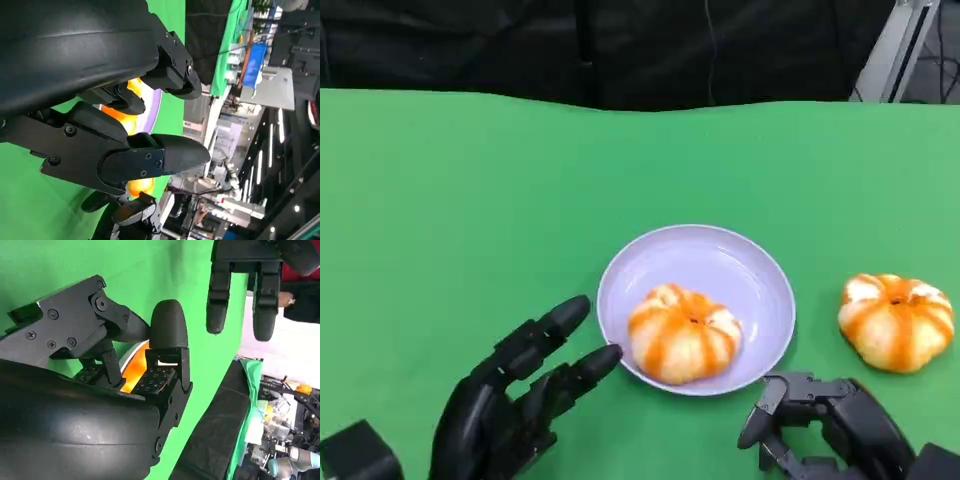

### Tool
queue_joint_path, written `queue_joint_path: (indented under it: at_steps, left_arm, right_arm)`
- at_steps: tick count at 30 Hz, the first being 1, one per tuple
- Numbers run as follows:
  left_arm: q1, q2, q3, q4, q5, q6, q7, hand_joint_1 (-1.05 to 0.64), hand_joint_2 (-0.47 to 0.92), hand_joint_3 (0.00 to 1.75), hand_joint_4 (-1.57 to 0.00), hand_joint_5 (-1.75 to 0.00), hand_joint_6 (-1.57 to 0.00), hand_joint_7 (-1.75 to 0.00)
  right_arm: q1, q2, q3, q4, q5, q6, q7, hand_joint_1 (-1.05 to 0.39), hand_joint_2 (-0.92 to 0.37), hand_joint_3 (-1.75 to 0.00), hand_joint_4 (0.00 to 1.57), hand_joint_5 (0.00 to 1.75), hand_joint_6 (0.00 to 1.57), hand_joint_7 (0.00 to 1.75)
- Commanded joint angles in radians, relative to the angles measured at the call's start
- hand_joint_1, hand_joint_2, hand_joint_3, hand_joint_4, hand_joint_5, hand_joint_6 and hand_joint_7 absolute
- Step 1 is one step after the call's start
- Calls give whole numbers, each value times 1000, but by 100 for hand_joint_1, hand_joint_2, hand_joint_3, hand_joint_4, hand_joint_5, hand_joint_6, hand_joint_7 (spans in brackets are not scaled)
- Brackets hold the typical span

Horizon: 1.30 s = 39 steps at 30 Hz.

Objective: Grasp the bread from the table and place it into the plate.

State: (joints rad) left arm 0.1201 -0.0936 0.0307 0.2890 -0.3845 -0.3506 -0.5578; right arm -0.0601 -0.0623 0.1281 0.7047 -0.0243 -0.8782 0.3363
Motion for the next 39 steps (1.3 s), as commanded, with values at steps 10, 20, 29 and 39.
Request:
queue_joint_path:
  at_steps: [10,20,29,39]
  left_arm:
    - [26,3,-11,22,51,-47,5,2,92,46,-76,-1,-71,-4]
    - [23,6,-23,51,122,-119,39,0,92,45,-110,-6,-94,-5]
    - [-2,9,-44,115,190,-255,50,-2,87,54,-137,-33,-133,-9]
    - [-40,7,-63,178,203,-324,53,-7,56,110,-101,-142,-109,-98]
  right_arm:
    - [-1,-12,-5,0,3,-9,-3,-16,-62,-95,79,150,84,116]
    - [2,-13,-8,-2,14,-10,9,-16,-60,-97,79,151,84,118]
    - [9,-14,-8,-15,12,-2,7,-14,-61,-97,79,150,84,119]
    - [16,-17,-7,-25,12,4,10,-15,-61,-97,79,151,84,120]
